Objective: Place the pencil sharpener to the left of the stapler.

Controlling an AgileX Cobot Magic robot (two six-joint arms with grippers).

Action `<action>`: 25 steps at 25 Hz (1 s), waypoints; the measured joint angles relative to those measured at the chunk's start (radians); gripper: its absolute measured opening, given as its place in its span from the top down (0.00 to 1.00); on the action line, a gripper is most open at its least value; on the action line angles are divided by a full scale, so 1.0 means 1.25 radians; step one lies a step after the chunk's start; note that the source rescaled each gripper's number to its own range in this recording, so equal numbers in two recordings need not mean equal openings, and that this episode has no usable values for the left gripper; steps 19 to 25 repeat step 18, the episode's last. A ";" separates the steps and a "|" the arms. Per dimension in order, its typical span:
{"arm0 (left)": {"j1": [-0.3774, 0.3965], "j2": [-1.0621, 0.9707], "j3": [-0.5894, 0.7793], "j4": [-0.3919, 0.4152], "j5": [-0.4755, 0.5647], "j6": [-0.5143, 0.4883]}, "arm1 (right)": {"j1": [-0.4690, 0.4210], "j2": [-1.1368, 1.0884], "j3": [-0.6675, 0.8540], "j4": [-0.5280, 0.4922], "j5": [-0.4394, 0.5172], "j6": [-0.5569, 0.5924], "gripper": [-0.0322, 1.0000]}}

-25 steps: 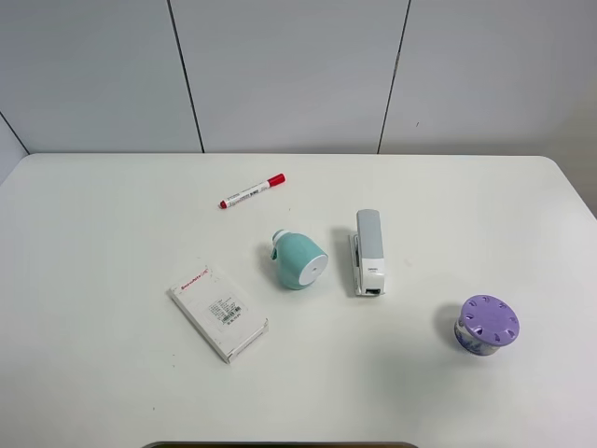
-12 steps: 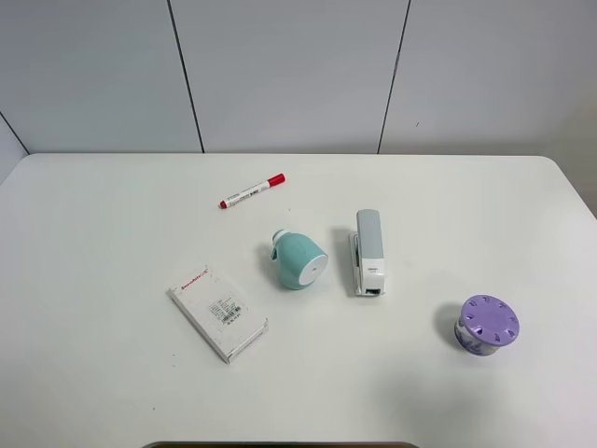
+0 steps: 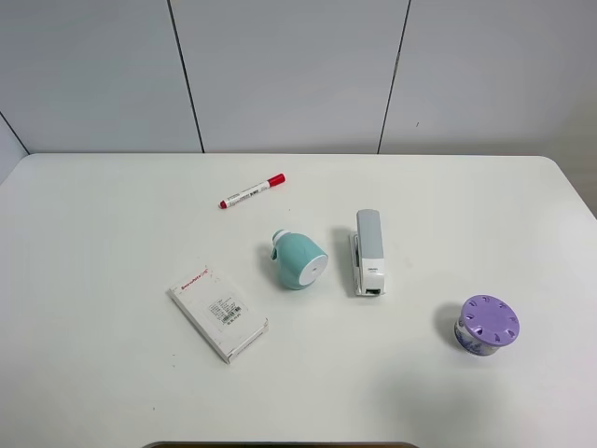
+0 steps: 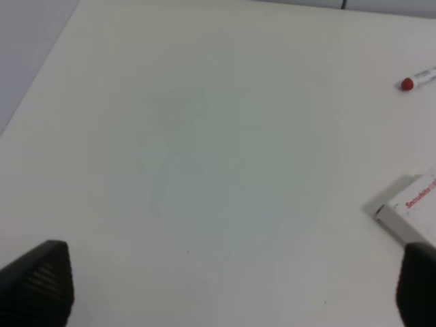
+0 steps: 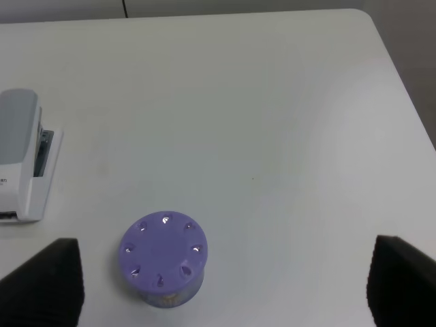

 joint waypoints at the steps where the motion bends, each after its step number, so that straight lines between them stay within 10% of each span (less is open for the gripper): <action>1: 0.000 0.000 0.000 0.000 0.000 0.000 | 0.000 0.000 0.000 0.000 0.000 0.000 0.40; 25: 0.000 0.000 0.000 0.000 0.000 0.000 | 0.000 0.000 0.000 0.000 0.000 0.000 0.40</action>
